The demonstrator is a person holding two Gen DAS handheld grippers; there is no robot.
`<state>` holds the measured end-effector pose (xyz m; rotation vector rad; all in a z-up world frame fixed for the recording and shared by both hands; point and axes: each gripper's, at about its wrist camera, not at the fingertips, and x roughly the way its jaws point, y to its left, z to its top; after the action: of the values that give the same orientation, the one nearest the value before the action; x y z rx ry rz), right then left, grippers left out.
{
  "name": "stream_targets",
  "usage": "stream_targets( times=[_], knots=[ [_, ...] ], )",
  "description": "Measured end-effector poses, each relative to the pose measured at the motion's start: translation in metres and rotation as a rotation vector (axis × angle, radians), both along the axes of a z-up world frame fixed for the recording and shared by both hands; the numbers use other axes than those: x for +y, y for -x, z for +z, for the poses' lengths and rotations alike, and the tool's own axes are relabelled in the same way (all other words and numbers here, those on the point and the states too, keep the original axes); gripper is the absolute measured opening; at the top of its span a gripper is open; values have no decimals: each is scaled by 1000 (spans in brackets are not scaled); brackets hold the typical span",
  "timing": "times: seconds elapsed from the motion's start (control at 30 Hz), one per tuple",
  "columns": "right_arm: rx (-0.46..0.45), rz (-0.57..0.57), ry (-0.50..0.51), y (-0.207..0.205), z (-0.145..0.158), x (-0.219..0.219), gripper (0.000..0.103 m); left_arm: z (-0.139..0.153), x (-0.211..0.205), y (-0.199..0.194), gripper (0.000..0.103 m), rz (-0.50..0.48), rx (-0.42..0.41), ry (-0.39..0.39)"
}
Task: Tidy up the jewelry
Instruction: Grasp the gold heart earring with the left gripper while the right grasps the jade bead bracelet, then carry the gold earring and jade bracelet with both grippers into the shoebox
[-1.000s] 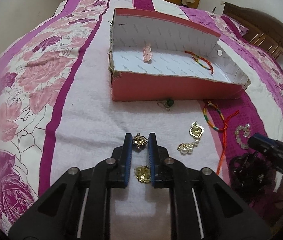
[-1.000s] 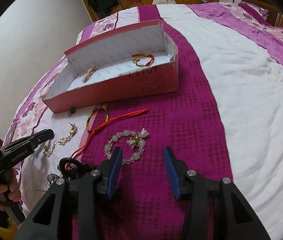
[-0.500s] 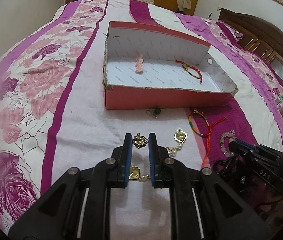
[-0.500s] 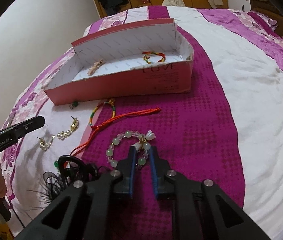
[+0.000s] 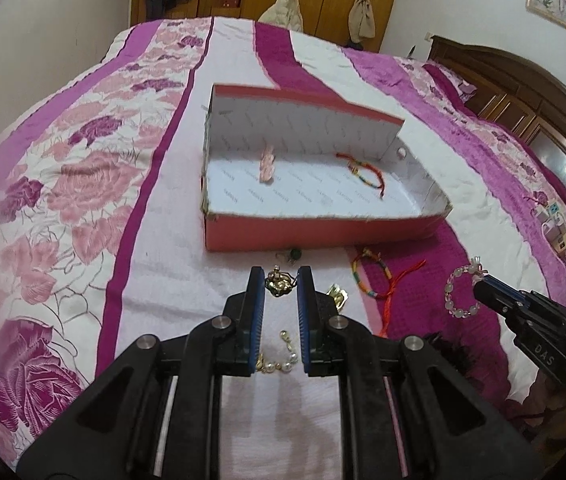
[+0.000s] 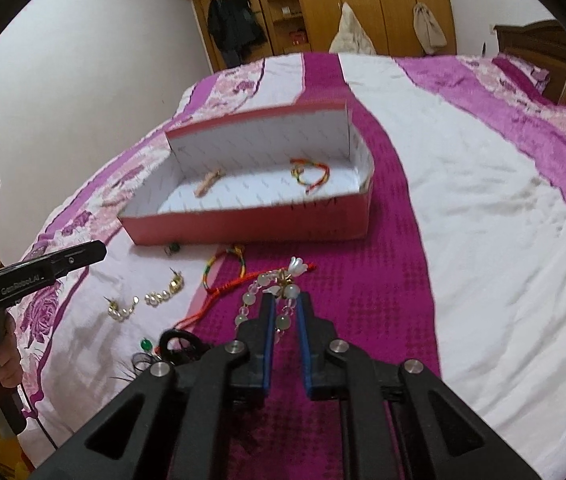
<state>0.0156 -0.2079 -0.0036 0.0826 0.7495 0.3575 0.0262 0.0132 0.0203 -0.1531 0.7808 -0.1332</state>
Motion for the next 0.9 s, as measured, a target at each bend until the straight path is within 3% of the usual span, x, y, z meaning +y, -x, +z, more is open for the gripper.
stream_targets(
  times=[0.37,0.9],
  knots=[
    [-122,6,-13,-1,43,-1,12,32,-3,-5,8,10,-102,20],
    [-218,-1,-26,-44,72,6,12,46,-6,-45,8,20,-181,12]
  ],
)
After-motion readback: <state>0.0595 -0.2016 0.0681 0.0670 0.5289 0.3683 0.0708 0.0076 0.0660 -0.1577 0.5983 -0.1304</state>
